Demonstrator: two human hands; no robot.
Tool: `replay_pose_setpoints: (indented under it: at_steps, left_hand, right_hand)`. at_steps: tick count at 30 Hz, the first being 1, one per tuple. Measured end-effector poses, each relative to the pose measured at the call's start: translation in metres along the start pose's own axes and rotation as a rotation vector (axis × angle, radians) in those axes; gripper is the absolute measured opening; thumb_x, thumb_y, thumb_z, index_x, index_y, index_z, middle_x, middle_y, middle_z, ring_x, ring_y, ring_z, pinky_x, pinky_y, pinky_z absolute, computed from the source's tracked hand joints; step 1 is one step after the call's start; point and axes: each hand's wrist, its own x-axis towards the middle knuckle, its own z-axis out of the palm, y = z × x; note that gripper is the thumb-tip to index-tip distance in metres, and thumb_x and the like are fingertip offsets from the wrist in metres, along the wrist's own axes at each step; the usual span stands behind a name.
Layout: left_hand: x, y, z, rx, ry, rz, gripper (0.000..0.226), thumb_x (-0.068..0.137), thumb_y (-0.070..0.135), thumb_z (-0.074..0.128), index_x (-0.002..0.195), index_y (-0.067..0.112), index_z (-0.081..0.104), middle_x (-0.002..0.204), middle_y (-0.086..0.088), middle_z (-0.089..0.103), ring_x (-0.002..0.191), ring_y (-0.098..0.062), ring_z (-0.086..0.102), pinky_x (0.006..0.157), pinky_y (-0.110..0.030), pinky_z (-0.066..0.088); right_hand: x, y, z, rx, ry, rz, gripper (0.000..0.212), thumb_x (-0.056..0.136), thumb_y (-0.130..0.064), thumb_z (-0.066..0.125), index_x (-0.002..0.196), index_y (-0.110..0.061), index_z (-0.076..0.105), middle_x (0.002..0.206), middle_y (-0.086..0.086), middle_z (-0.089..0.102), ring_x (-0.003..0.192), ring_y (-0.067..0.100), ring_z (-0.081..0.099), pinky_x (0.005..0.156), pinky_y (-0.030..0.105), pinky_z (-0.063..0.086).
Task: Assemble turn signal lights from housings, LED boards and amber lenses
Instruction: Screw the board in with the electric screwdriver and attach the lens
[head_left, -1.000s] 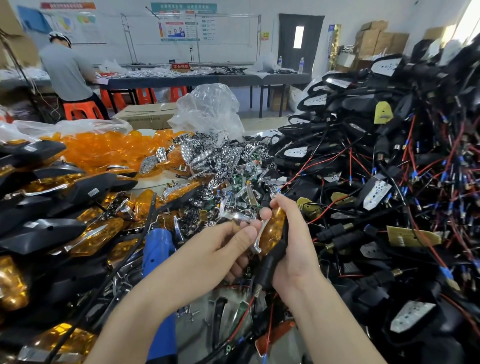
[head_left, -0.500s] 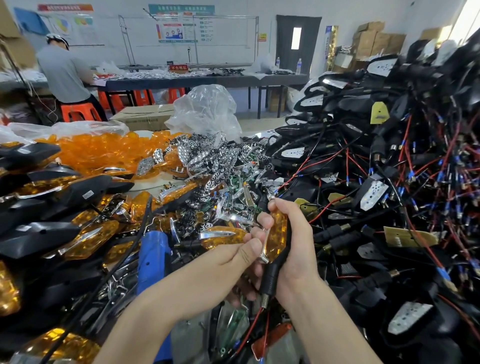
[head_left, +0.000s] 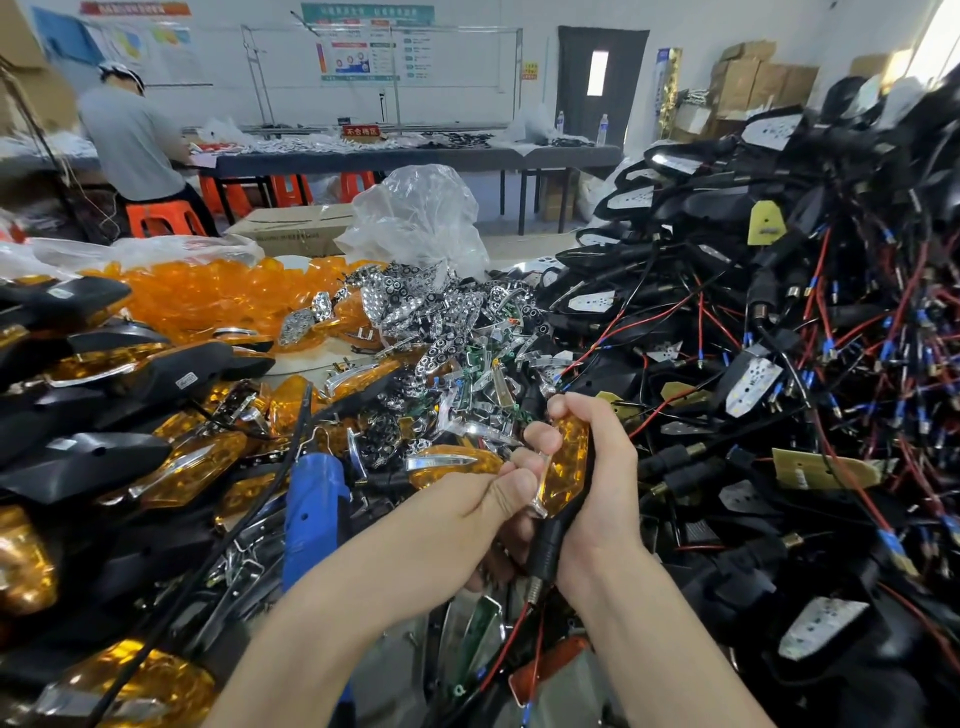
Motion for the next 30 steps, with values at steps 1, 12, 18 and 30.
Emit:
replay_pose_setpoints:
  at_steps: [1,12,18,30]
  left_hand:
    - [0.000,-0.001,-0.002,0.003,0.005,0.001,0.056,0.089,0.065,0.035,0.099,0.021,0.068,0.078,0.014,0.067,0.073,-0.012,0.065,0.068,-0.036,0.059]
    - [-0.012,0.007,-0.013,0.466,0.285,0.081,0.034,0.097,0.060,0.034,0.102,0.035,0.058,0.077,0.016,0.065,0.066,0.002,0.061,0.059,-0.020,0.049]
    - [-0.001,0.004,0.003,0.590,0.493,0.090,0.049,0.085,0.070,0.046,0.125,0.045,0.034,0.091,0.021,0.053,0.085,-0.009,0.063,0.072,-0.036,0.055]
    - [0.003,0.007,0.009,-0.055,0.216,0.200,0.021,0.104,0.038,0.038,0.121,0.051,0.043,0.085,0.054,0.047,0.082,0.038,0.033,0.061,0.003,0.038]
  right_hand:
    - [0.000,0.001,0.001,0.016,0.007,-0.003,0.017,0.087,-0.037,0.061,0.072,-0.028,0.057,0.058,-0.009,0.046,0.042,0.009,0.046,0.042,0.019,0.035]
    - [0.006,0.006,0.007,0.108,0.086,-0.008,0.032,0.102,-0.044,0.056,0.082,-0.020,0.063,0.067,0.000,0.061,0.055,0.018,0.062,0.057,0.031,0.059]
    - [0.006,0.010,0.012,0.015,0.039,-0.058,0.022,0.099,-0.039,0.059,0.104,-0.019,0.068,0.089,0.006,0.073,0.080,0.022,0.073,0.069,0.035,0.062]
    - [0.000,0.006,0.010,-0.435,-0.084,-0.212,0.038,0.077,-0.043,0.074,0.096,-0.010,0.073,0.095,0.005,0.076,0.084,0.015,0.070,0.070,0.027,0.057]
